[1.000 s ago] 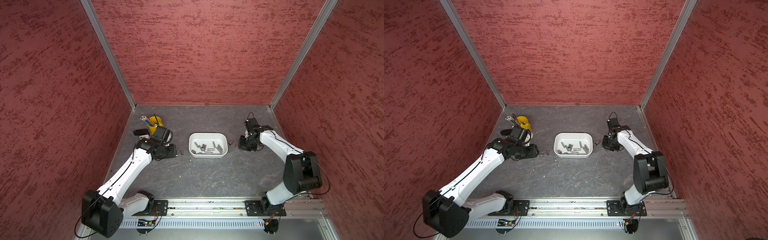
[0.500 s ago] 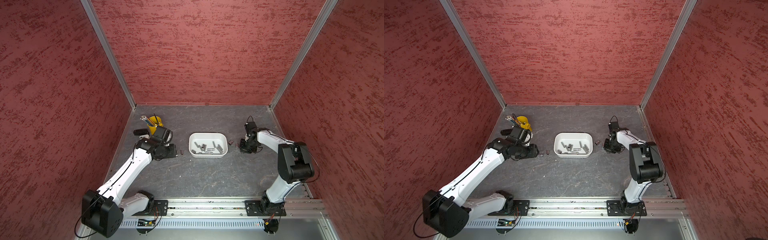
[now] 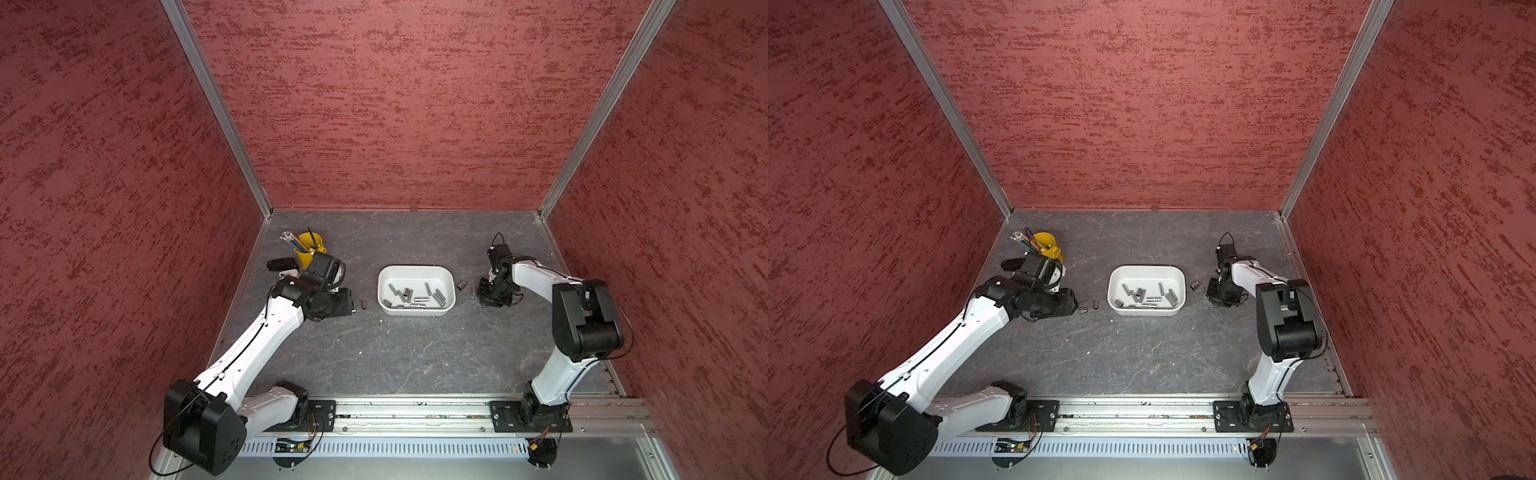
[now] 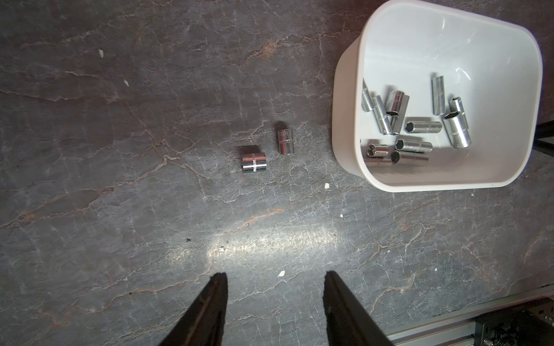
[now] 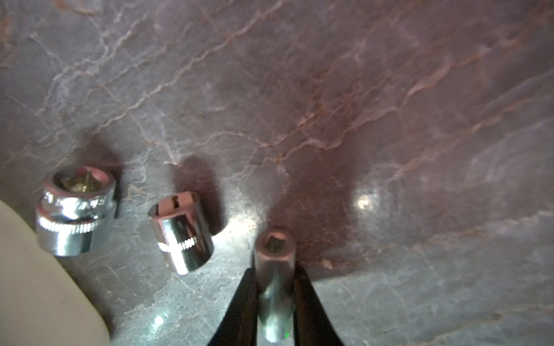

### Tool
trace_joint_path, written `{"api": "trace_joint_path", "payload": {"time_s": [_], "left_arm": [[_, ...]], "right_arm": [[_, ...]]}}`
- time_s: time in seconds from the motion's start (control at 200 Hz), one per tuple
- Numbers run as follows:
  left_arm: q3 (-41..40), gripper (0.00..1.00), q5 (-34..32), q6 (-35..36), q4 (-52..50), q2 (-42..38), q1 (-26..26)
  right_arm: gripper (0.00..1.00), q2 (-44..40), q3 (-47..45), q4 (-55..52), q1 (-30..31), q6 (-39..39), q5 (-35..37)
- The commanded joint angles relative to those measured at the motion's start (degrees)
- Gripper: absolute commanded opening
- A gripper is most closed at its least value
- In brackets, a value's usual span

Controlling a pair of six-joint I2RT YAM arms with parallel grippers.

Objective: Take out the socket from the storage box
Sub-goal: Place the socket head at the center of the board.

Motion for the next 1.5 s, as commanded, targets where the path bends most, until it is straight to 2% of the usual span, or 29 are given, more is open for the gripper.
{"api": "trace_joint_path", "payload": {"time_s": [0.0, 0.321, 0.476, 0.551, 0.641, 0.781, 0.992, 1.152, 1.262, 1.383, 1.493], "left_arm": [[-0.1, 0.55, -0.9, 0.8, 0.6, 0.2, 0.0], [0.2, 0.55, 0.5, 0.8, 1.0, 0.8, -0.1], [3.5, 0.55, 0.2, 0.8, -0.9, 1.1, -1.1], [6.1, 0.55, 0.7, 0.3, -1.3, 1.9, -2.5], [10.9, 0.55, -0.6, -0.8, -2.0, 5.0, -6.4], [19.4, 0.54, -2.7, -4.6, -0.6, 15.0, -13.2], [39.7, 0.52, -5.9, -9.0, -0.3, 37.7, -21.0], [59.3, 0.5, -8.2, -10.9, -7.1, 55.9, -23.6], [69.7, 0.48, -9.2, -12.0, -11.5, 64.9, -24.4], [76.6, 0.47, -10.1, -13.4, -14.7, 71.4, -24.7], [78.2, 0.46, -10.6, -14.3, -15.9, 74.2, -24.8]], "right_arm": [[0.26, 0.4, 0.9, 0.9, -0.5, -0.2, 1.4], [0.32, -2.4, 1.1, -0.4, -0.5, 0.0, 1.3], [0.34, -6.5, 0.8, -2.0, -0.4, 0.2, 1.3], [0.34, -9.7, -0.5, -2.1, -0.4, 0.8, 1.8], [0.35, -13.5, -2.4, -1.9, -0.4, 1.5, 1.7], [0.35, -20.3, -6.9, 0.0, -0.2, 2.5, 0.5], [0.33, -28.9, -15.3, 6.0, 0.5, 4.8, -0.3], [0.33, -29.6, -17.5, 7.3, 0.9, 4.9, -0.5], [0.33, -29.5, -18.1, 7.6, 1.1, 4.2, -0.7], [0.33, -29.4, -18.7, 8.6, 1.1, 3.8, -1.0], [0.33, -28.4, -18.5, 9.0, 1.1, 3.6, -1.6]]}}
